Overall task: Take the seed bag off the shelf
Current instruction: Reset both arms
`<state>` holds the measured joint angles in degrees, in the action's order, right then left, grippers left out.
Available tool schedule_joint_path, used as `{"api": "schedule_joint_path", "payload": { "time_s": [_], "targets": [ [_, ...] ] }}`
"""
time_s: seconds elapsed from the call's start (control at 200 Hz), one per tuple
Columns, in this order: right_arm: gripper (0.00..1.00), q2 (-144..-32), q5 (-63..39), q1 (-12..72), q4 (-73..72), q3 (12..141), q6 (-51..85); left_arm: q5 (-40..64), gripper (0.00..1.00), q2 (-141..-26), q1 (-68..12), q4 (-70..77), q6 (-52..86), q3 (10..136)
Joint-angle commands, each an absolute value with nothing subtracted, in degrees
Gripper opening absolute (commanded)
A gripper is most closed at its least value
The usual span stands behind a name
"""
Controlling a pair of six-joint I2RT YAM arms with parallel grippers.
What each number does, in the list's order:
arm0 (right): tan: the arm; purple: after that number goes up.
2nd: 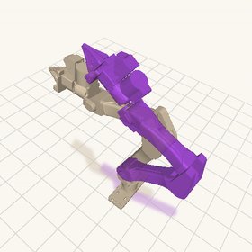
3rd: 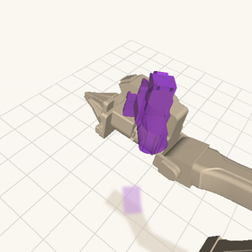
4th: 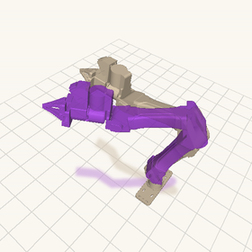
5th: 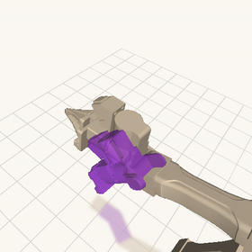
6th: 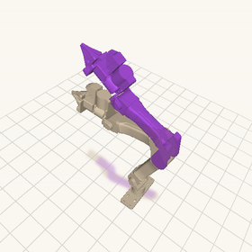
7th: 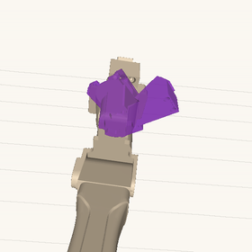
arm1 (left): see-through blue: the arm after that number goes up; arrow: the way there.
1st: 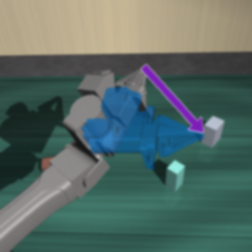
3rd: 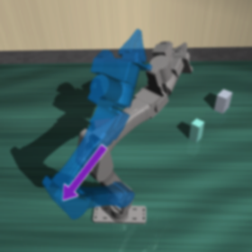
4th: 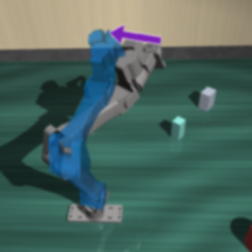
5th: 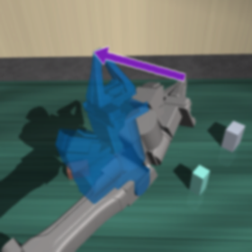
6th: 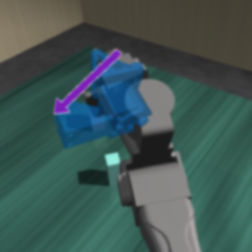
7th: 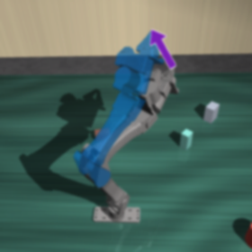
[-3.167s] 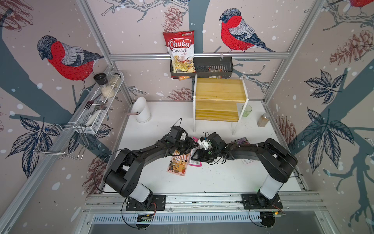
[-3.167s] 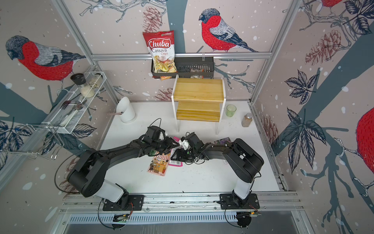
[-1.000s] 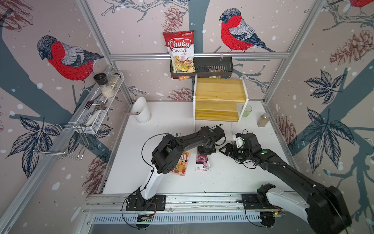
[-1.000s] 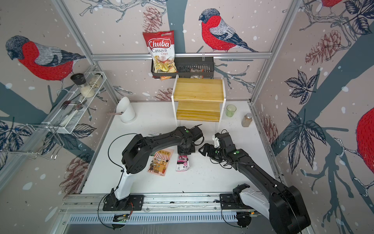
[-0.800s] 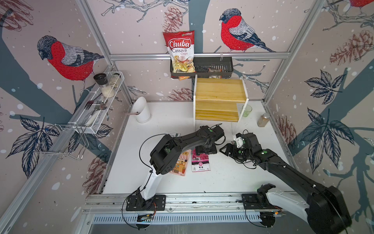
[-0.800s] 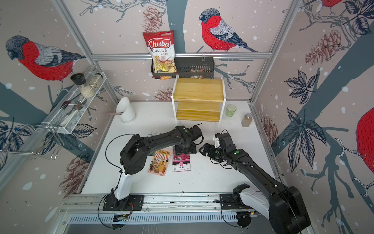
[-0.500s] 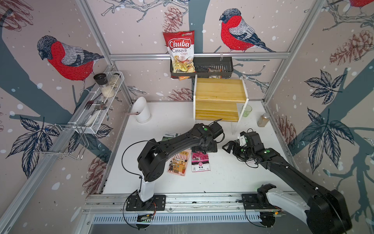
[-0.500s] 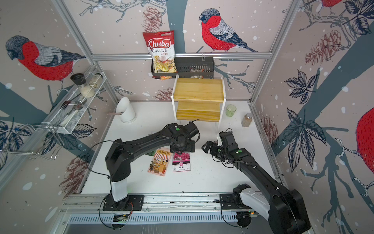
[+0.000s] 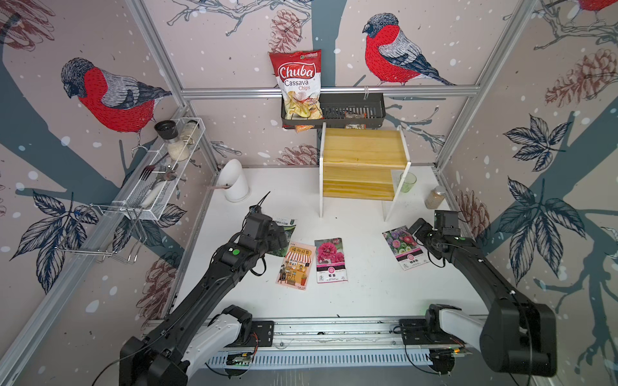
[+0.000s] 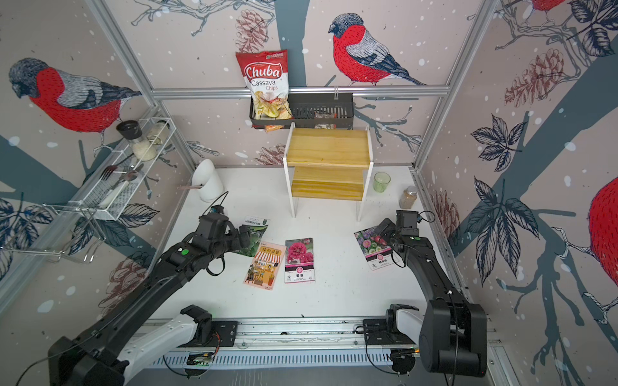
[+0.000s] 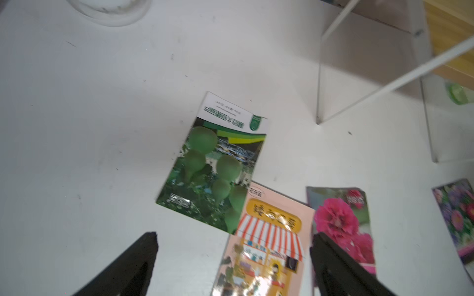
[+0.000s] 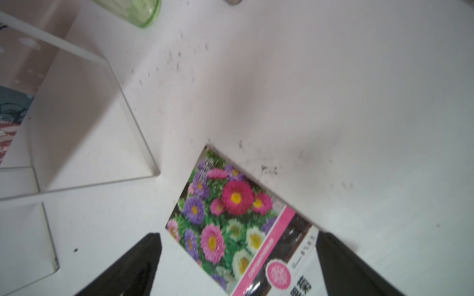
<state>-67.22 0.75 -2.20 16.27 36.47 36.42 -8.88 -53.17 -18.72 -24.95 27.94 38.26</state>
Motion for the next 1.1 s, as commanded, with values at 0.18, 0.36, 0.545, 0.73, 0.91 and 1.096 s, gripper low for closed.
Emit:
{"api": "schedule_joint_path", "payload": {
  "time_s": [0.18,0.36,0.545,0.73,0.91,1.096],
  "targets": [
    [1.00,-67.14,10.85,-2.46,-15.58,28.93,18.97,-8.06,0.96,-58.71,-8.08,9.25,13.41,26.24],
    [1.00,-70.81,15.97,-0.55,-35.67,19.73,13.56,-11.18,0.96,-65.44,-3.05,21.21,9.62,23.10],
    [1.00,-77.57,17.39,2.34,-52.85,16.73,8.40,-20.24,0.96,-69.16,-2.99,47.00,9.63,13.98],
    [1.00,-86.23,12.66,2.60,-63.63,17.48,3.66,-17.35,0.99,-76.16,-1.91,62.95,4.04,12.00],
    [1.00,-88.17,9.64,2.25,-81.84,8.60,2.65,-12.76,0.99,-88.12,-1.15,76.89,2.91,11.41],
    [1.00,-86.49,9.88,1.19,-70.71,12.79,4.39,-8.52,0.99,-87.10,-1.32,67.25,1.20,15.15]
  ]
}}
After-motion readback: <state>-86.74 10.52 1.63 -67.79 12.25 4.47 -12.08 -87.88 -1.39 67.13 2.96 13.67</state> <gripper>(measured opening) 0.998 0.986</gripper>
